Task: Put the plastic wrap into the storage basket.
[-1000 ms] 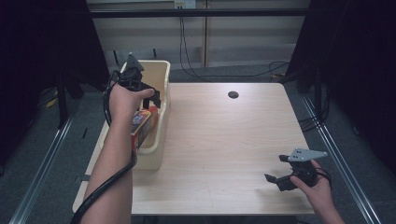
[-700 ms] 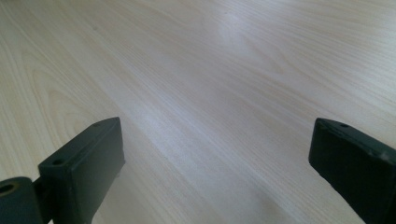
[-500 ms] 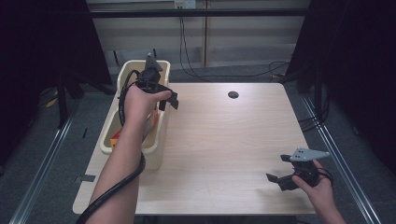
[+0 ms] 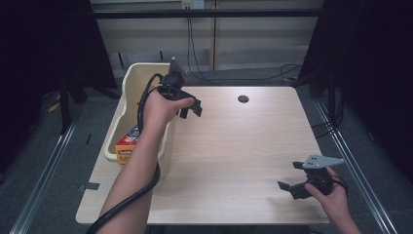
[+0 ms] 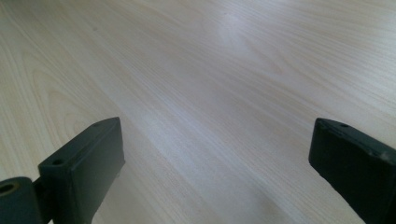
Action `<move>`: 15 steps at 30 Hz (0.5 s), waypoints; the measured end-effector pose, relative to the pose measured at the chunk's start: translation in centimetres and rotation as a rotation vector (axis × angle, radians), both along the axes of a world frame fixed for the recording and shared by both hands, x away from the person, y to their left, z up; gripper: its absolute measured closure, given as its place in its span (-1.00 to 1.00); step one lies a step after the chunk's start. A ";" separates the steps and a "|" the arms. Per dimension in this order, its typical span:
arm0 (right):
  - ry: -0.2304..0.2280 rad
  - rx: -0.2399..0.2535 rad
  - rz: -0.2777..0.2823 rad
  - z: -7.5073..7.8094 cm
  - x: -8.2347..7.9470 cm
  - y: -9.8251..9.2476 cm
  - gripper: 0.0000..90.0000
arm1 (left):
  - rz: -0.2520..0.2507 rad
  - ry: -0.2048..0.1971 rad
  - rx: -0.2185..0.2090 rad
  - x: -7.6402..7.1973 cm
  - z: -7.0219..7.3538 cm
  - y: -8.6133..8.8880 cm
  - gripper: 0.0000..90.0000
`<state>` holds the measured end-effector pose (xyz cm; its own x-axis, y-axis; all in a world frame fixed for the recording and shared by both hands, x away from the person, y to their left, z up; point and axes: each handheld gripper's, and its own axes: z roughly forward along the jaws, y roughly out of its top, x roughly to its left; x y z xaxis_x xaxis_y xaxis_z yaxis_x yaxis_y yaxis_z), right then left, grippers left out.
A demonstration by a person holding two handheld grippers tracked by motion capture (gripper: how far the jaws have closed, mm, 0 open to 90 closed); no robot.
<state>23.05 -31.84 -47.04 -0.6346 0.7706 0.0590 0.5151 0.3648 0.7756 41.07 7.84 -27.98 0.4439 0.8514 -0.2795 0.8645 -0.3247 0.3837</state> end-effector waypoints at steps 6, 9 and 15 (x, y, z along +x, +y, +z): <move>0.000 0.000 0.001 0.0 0.0 0.0 -0.93 | -0.048 -0.004 -0.011 -0.5 -0.8 -1.7 -0.54; 0.000 -0.001 0.002 0.0 0.0 0.0 -0.93 | -0.076 -0.008 -0.017 -0.5 -1.2 -2.3 -0.55; 0.000 -0.002 0.000 0.0 0.0 0.0 -0.93 | -0.099 -0.009 -0.032 -0.8 -2.2 -3.6 -0.55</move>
